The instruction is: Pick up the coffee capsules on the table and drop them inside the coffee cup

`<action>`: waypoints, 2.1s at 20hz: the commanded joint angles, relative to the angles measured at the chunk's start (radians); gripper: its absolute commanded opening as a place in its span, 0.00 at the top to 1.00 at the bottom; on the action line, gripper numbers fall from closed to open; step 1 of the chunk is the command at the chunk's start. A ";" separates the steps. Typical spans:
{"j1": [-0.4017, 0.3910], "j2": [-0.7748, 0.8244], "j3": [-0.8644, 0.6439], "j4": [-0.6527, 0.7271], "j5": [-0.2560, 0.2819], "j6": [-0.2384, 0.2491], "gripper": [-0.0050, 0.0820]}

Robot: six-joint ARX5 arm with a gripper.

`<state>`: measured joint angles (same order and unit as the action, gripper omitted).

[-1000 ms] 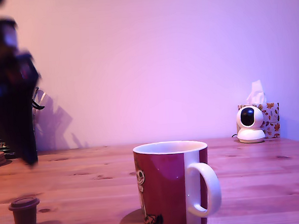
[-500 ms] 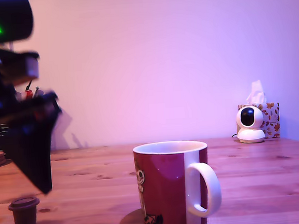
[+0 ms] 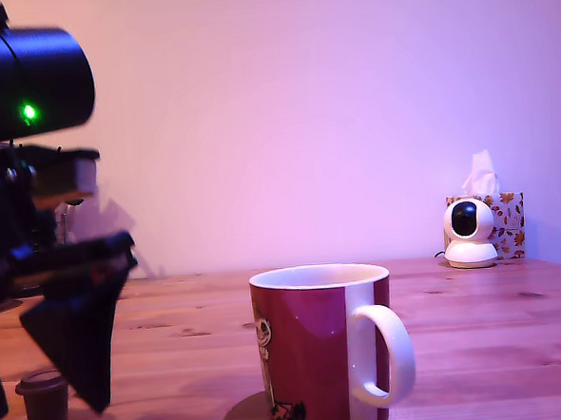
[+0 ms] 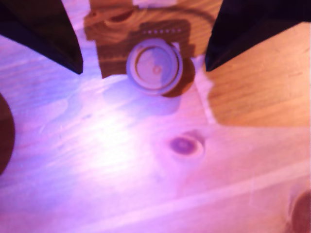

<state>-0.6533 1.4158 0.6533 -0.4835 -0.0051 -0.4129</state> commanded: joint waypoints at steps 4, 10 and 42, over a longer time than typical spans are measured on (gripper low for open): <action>-0.003 0.024 0.006 0.019 -0.005 0.004 0.38; -0.003 0.024 0.006 0.031 -0.005 0.020 0.52; -0.019 -0.083 0.309 -0.041 0.251 0.053 0.70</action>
<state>-0.6621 1.3300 0.9619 -0.5308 0.2363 -0.3607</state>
